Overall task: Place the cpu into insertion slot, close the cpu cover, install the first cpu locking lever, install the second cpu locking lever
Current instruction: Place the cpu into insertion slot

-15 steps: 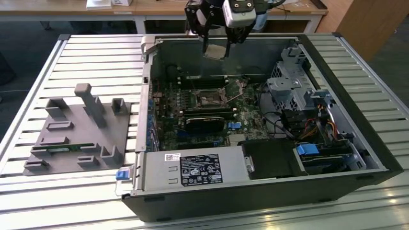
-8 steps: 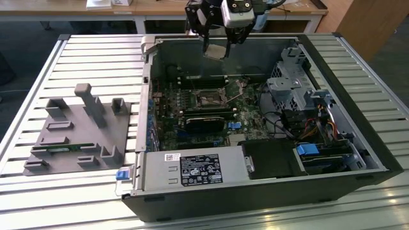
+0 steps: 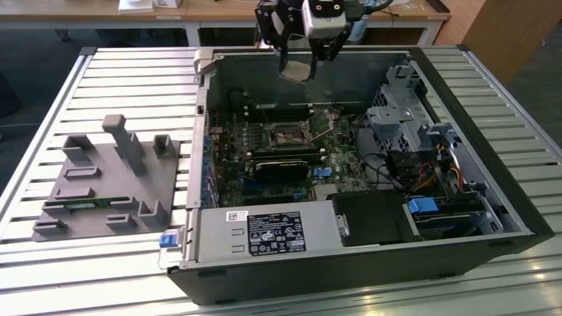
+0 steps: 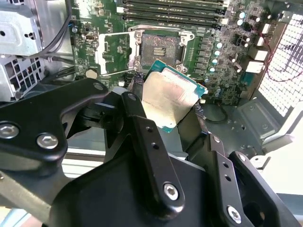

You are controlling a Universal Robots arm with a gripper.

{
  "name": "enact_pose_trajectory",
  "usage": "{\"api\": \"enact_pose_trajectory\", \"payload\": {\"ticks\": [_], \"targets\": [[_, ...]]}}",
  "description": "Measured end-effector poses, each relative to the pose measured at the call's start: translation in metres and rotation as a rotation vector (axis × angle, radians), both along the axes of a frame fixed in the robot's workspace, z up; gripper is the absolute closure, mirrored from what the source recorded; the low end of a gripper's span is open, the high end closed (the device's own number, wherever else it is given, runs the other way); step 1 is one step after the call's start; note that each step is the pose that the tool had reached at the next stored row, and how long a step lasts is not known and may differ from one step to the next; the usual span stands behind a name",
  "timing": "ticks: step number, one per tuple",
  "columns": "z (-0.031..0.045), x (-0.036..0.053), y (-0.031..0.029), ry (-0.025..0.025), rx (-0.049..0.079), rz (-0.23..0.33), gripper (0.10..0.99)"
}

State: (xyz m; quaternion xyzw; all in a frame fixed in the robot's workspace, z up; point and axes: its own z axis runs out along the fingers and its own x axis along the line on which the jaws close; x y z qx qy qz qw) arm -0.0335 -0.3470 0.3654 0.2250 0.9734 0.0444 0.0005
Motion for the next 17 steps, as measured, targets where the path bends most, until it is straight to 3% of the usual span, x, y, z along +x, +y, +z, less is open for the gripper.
{"api": "enact_pose_trajectory", "payload": {"ticks": [17], "targets": [[0.0,0.0,0.0,0.0,0.0,-0.091,0.545]]}}
